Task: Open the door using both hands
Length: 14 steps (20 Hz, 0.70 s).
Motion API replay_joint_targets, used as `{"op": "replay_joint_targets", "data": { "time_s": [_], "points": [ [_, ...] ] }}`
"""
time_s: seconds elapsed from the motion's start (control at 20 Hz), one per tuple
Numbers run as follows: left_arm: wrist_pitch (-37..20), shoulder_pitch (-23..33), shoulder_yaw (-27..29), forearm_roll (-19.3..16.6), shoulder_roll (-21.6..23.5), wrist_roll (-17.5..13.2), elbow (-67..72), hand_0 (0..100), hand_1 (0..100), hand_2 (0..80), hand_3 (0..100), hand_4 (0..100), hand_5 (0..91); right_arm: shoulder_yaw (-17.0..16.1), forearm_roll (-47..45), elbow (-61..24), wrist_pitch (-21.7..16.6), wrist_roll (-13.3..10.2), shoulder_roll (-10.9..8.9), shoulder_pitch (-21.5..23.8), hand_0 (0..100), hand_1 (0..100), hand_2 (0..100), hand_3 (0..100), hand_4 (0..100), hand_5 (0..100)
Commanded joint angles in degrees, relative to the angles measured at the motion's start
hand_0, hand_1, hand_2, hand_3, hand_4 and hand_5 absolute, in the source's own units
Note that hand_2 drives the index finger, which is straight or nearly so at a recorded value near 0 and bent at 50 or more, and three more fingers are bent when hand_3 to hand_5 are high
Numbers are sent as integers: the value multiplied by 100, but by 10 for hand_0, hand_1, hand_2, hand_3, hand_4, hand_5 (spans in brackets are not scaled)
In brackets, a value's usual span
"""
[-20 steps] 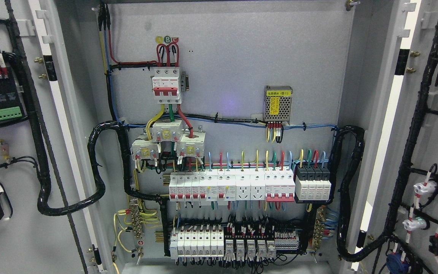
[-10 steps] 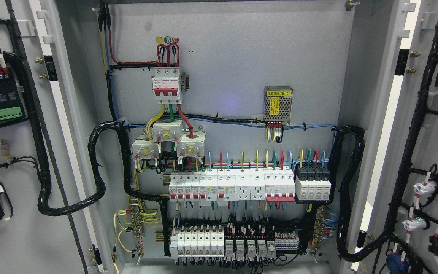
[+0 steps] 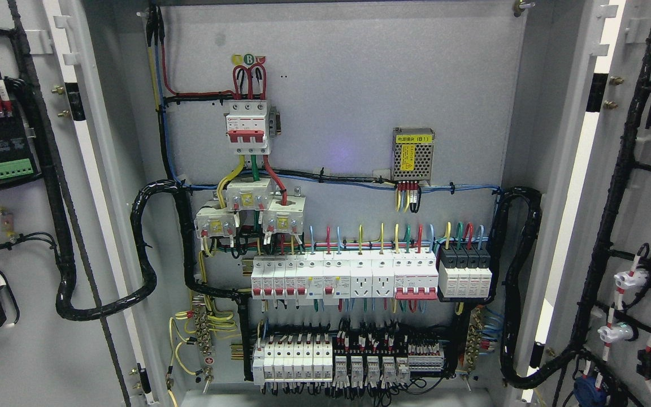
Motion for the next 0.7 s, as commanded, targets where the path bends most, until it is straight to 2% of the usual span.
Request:
{"op": "replay_joint_targets", "data": {
  "time_s": [0.0,0.25,0.45,0.55,0.65],
  "points": [
    [368,-439,-34,248,-399,-59,1657,0,0,0,0,31,0,23,-21,3374,-973,-5,795,-826,107,0,0,0,0,0],
    [465,-949,37,187,-751,-76,2746,0,0,0,0,31,0,-56,23,4165,344,-14,1253,-1222,107,0,0,0,0,0],
    [965,-1161,81,160,-874,-85,3372,0,0,0,0,31,0,-494,49,4658,1417,-23,1578,-1565,107,0,0,0,0,0],
    [1124,-1240,81,125,-901,-68,3530,0,0,0,0,31,0,-767,84,4878,2110,-31,1675,-1723,107,0,0,0,0,0],
    [1492,-1371,89,125,-936,-68,3645,0,0,0,0,31,0,-812,84,5010,2823,-31,1702,-1864,107,0,0,0,0,0]
  ]
}}
